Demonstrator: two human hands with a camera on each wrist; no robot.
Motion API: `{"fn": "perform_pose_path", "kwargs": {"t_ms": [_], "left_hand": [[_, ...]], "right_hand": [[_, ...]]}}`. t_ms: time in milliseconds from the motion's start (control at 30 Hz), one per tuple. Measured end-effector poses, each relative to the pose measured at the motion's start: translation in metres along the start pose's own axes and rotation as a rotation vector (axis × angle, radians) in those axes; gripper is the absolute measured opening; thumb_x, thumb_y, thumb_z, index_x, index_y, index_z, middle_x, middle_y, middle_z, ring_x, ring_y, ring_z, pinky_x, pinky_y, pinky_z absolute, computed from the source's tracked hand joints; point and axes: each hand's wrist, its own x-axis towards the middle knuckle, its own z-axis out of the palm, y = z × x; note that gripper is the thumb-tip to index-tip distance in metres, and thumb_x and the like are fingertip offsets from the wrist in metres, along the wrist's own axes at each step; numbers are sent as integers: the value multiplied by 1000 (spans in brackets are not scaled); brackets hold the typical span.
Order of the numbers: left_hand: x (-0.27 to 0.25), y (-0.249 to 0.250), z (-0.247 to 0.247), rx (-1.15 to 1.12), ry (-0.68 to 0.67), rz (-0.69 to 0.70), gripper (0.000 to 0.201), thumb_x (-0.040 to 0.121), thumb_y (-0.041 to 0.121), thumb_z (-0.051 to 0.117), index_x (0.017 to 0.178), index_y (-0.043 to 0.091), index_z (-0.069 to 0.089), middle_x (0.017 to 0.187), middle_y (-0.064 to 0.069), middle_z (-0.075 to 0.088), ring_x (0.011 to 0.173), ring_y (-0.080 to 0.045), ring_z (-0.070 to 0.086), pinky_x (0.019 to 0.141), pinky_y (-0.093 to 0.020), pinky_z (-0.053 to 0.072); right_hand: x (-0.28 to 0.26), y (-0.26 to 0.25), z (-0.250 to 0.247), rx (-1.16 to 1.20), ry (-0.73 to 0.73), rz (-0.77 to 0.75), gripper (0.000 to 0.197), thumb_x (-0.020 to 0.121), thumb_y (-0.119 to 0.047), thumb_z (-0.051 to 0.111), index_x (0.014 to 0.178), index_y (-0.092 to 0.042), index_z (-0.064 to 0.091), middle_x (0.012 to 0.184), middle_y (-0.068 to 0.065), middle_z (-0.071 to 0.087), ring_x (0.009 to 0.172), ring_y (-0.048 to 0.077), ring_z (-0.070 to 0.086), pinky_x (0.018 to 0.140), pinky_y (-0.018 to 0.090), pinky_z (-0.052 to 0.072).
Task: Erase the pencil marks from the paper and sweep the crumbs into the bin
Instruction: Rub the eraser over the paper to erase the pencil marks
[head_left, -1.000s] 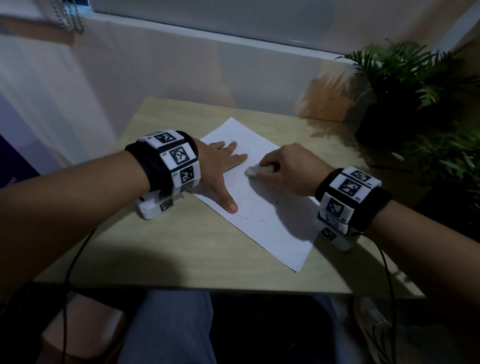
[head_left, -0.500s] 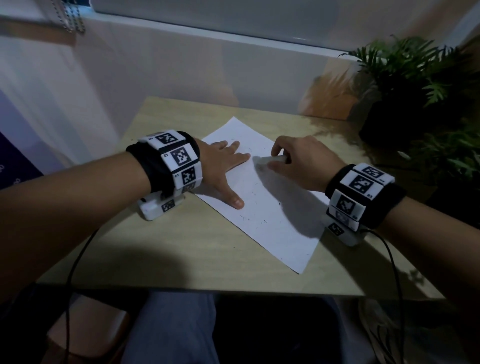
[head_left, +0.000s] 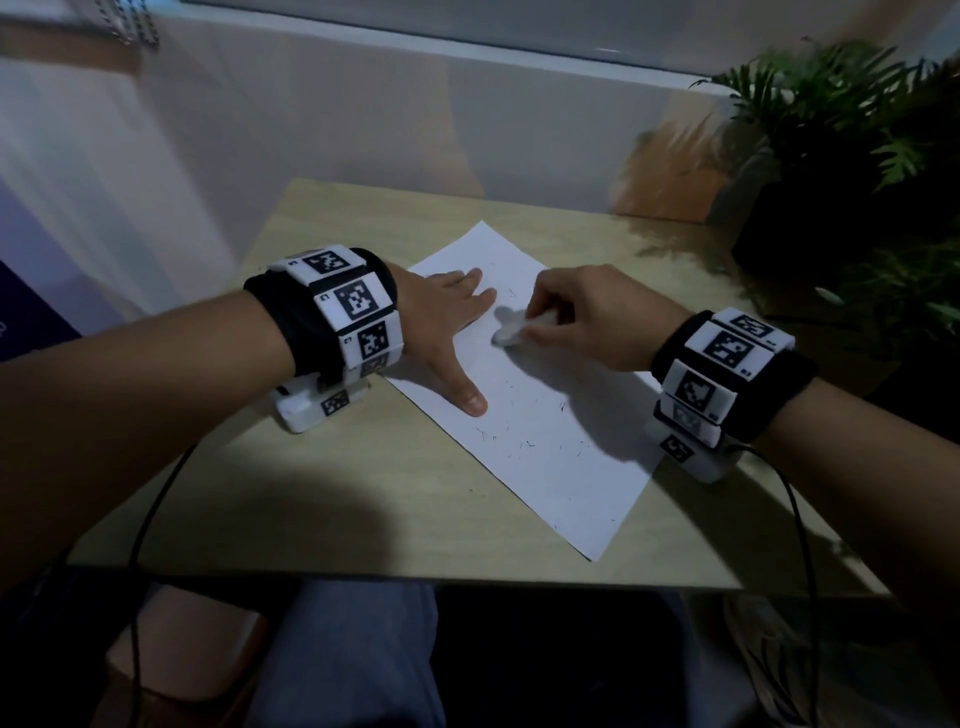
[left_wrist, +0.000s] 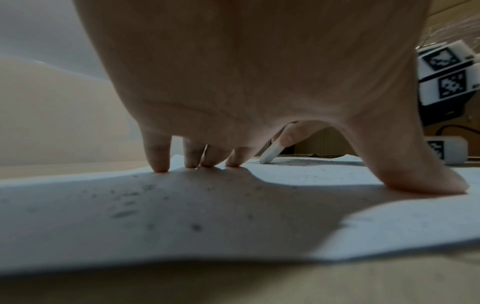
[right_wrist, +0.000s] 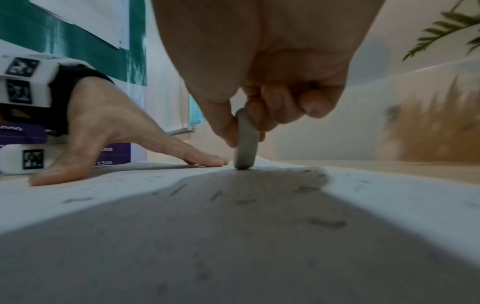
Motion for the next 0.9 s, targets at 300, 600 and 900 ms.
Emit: {"fn": "perform_pose_path", "kwargs": {"t_ms": [300, 600, 900], "left_hand": [[0, 1, 0, -4, 17, 1, 175, 17, 113, 32, 158, 26, -20, 166, 1, -28, 155, -15, -17, 127, -47, 4], [0, 2, 1, 4, 14, 6, 172, 21, 112, 36, 158, 24, -20, 166, 0, -27, 155, -16, -17, 127, -47, 4], [0, 2, 1, 3, 15, 12, 172, 21, 113, 34, 158, 24, -21, 165, 0, -28, 155, -16, -17, 127, -47, 2]], "right_hand": [[1, 2, 0, 32, -4, 7, 30, 86, -51, 69, 87, -22, 64, 83, -9, 62, 75, 12, 56, 63, 29, 41], [-7, -6, 5, -41, -34, -13, 39, 83, -61, 59, 87, -22, 62, 82, -7, 64, 77, 16, 59, 69, 34, 48], [-11, -6, 5, -102, 63, 10, 35, 87, -57, 60, 86, -22, 59, 80, -4, 62, 74, 19, 57, 62, 35, 44]]}}
